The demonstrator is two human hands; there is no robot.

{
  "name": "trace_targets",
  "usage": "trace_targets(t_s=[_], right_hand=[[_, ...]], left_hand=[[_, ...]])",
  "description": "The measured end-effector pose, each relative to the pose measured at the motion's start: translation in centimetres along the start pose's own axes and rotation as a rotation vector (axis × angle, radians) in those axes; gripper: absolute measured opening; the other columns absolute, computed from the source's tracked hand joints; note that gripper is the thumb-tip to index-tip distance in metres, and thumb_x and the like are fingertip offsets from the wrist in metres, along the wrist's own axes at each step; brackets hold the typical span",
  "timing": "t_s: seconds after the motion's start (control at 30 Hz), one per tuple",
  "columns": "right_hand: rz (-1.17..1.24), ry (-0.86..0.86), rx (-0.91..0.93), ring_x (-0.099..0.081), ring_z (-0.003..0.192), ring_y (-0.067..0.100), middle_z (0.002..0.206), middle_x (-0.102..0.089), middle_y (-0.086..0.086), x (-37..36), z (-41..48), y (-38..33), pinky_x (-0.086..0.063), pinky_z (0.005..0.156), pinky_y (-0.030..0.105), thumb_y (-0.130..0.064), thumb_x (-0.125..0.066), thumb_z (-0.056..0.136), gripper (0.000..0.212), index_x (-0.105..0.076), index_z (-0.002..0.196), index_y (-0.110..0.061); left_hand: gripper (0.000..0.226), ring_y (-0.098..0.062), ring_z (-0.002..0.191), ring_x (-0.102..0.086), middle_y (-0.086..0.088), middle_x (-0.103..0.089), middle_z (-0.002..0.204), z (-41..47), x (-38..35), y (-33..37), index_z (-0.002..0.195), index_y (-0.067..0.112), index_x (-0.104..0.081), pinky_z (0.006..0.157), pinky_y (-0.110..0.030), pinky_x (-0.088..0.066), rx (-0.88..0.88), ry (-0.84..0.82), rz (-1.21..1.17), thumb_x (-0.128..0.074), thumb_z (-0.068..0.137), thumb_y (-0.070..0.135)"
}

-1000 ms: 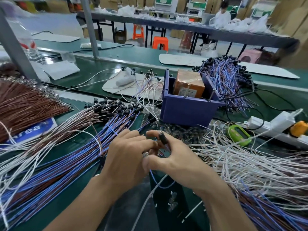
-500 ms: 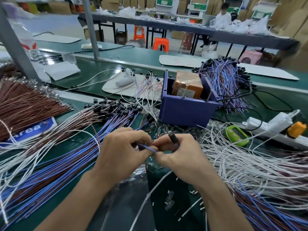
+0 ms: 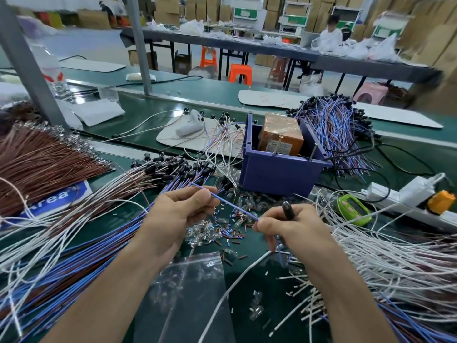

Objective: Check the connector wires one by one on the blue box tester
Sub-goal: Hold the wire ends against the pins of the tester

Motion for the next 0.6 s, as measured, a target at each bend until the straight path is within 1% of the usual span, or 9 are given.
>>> trace_targets(t_s=[0.07,0.13,0.23,0.3,0.33,0.4,0.47,0.53,0.6], right_hand=[[-0.043,-0.165,-0.036,-0.055,0.048,0.008,0.055,-0.066,0.01,-0.3,-0.5,-0.2,-0.044,0.066,0.021,-0.009,-0.072,0.087,0.018,-0.076,0.07,-0.007],[-0.063,-0.314,-0.076,-0.054,0.046,0.001,0.066,-0.073,0.011,-0.7,-1.1,-0.4,-0.04,0.051,0.009,-0.018,-0.065,0.096,0.027,-0.079,0.073,-0.01],[0.035,-0.24,-0.071,-0.044,0.043,0.0,0.082,-0.078,0.012,-1.1,-0.8,-0.1,-0.033,0.043,0.01,-0.03,-0.052,0.105,0.04,-0.081,0.086,-0.008],[0.084,-0.18,-0.03,-0.034,0.042,0.001,0.086,-0.079,0.009,-1.8,-0.2,-0.3,-0.028,0.041,0.012,-0.034,-0.05,0.105,0.04,-0.081,0.092,-0.011],[0.097,-0.17,-0.008,-0.038,0.04,0.001,0.085,-0.079,0.008,-2.3,-0.1,-0.4,-0.03,0.04,0.011,-0.032,-0.053,0.104,0.036,-0.08,0.091,-0.012],[0.098,-0.159,0.03,-0.056,0.048,-0.003,0.077,-0.078,0.003,-3.3,0.0,-0.4,-0.041,0.047,0.008,-0.022,-0.064,0.099,0.024,-0.079,0.083,-0.014],[0.052,-0.161,0.056,-0.064,0.062,0.0,0.073,-0.077,0.003,-4.0,-0.2,-0.4,-0.046,0.06,0.008,-0.017,-0.071,0.093,0.015,-0.078,0.08,-0.019],[0.044,-0.171,0.068,-0.055,0.053,-0.002,0.065,-0.073,0.006,-4.2,-0.4,-0.4,-0.041,0.055,0.006,-0.012,-0.07,0.092,0.02,-0.074,0.074,-0.017],[0.08,-0.186,0.05,-0.047,0.044,-0.003,0.058,-0.068,0.007,-4.2,-0.5,-0.4,-0.037,0.05,0.006,-0.007,-0.066,0.093,0.03,-0.069,0.065,-0.019]], left_hand=[[0.018,-0.011,0.068,-0.072,-0.007,-0.078,0.079,-0.1,-0.2,0.0,0.08,0.018,-0.084,0.066,-0.019,-0.059,0.04,-0.004,-0.044,-0.077,0.068,0.027],[0.013,-0.011,0.066,-0.072,-0.007,-0.077,0.075,-0.3,-0.7,0.1,0.076,0.017,-0.084,0.064,-0.019,-0.058,0.059,-0.011,-0.017,-0.073,0.071,0.023],[0.012,-0.012,0.065,-0.071,-0.008,-0.075,0.072,-0.7,-1.4,0.0,0.073,0.015,-0.083,0.065,-0.02,-0.058,0.059,-0.053,0.067,-0.073,0.079,0.013],[0.022,-0.013,0.065,-0.071,-0.01,-0.075,0.072,-0.9,-1.8,-0.2,0.074,0.013,-0.083,0.065,-0.019,-0.056,0.028,-0.077,0.15,-0.071,0.087,0.001],[0.023,-0.013,0.067,-0.071,-0.012,-0.076,0.074,-0.9,-2.0,-0.3,0.074,0.011,-0.083,0.066,-0.018,-0.056,0.007,-0.086,0.2,-0.07,0.088,-0.001],[0.014,-0.014,0.071,-0.069,-0.014,-0.077,0.078,-1.1,-2.2,-0.4,0.078,0.009,-0.083,0.069,-0.02,-0.055,-0.033,-0.097,0.275,-0.075,0.087,0.002],[0.006,-0.014,0.071,-0.065,-0.012,-0.076,0.076,-1.3,-2.2,-0.2,0.08,0.008,-0.082,0.071,-0.022,-0.052,-0.068,-0.115,0.318,-0.082,0.08,0.015],[0.018,-0.014,0.072,-0.065,-0.01,-0.075,0.074,-1.3,-2.1,-0.1,0.079,0.01,-0.082,0.072,-0.023,-0.052,-0.078,-0.113,0.309,-0.084,0.07,0.025],[0.019,-0.012,0.07,-0.065,-0.007,-0.074,0.072,-1.1,-1.9,-0.1,0.075,0.013,-0.082,0.07,-0.02,-0.053,-0.073,-0.066,0.264,-0.087,0.061,0.024]])
Point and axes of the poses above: each hand's wrist, its own z-axis towards the middle knuckle, its own x-axis out of the back of the hand, y = z × x, the point moved 3 cm from there along z, towards the middle knuckle
